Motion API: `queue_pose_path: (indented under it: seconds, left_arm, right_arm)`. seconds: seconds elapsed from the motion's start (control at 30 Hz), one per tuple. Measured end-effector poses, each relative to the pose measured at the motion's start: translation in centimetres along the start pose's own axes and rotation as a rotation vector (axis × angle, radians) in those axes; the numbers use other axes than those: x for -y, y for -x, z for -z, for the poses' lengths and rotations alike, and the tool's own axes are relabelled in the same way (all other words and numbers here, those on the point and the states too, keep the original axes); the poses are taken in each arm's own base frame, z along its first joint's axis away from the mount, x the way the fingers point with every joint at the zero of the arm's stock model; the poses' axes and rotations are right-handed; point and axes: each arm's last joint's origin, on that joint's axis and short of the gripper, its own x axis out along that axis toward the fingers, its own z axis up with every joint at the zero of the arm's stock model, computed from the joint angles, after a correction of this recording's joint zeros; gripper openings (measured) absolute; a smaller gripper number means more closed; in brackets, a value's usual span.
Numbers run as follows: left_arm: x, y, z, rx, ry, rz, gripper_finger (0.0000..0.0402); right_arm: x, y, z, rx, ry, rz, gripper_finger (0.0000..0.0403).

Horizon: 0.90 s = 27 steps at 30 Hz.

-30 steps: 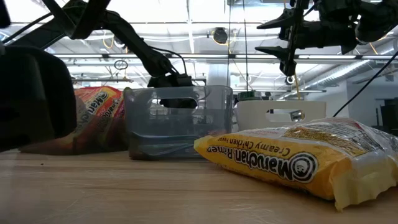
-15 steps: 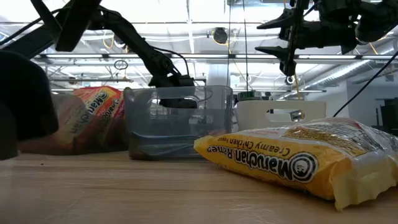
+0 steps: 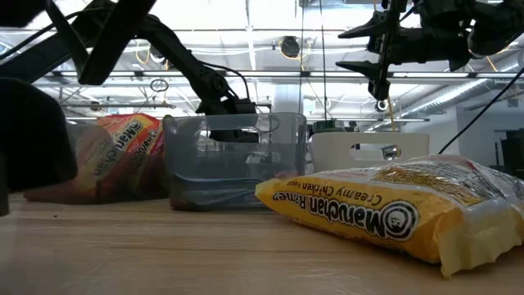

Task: Pick & Place Food Item
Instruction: Put the orange pack into the white bin

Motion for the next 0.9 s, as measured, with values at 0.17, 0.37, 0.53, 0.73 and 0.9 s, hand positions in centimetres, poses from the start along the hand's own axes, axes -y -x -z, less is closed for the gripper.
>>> queue_pose_path:
  seconds: [0.17,0.37,0.53,0.73,0.9]
  left_arm:
    - [0.1,-0.1,-0.1,0.002,-0.007,-0.020,0.0062]
    - [0.2,-0.2,-0.1,0.006,0.011,-0.009,0.0007]
    - [0.3,-0.2,-0.1,0.005,0.023,0.016,0.0004]
    - [0.5,0.9,-0.5,0.011,0.033,0.011,0.0004]
    - [1.0,3.3,-2.2,0.045,0.004,0.002,0.0003]
  right_arm:
    - [0.0,0.0,0.0,0.000,0.000,0.000,0.0210]
    - [0.0,0.0,0.0,0.000,0.000,0.000,0.0210]
    - [0.0,0.0,0.0,-0.001,-0.001,0.000,0.0210]
    - [0.0,0.0,0.0,-0.002,-0.005,-0.001,0.0210]
    - [0.0,0.0,0.0,-0.003,-0.007,-0.002,0.0210]
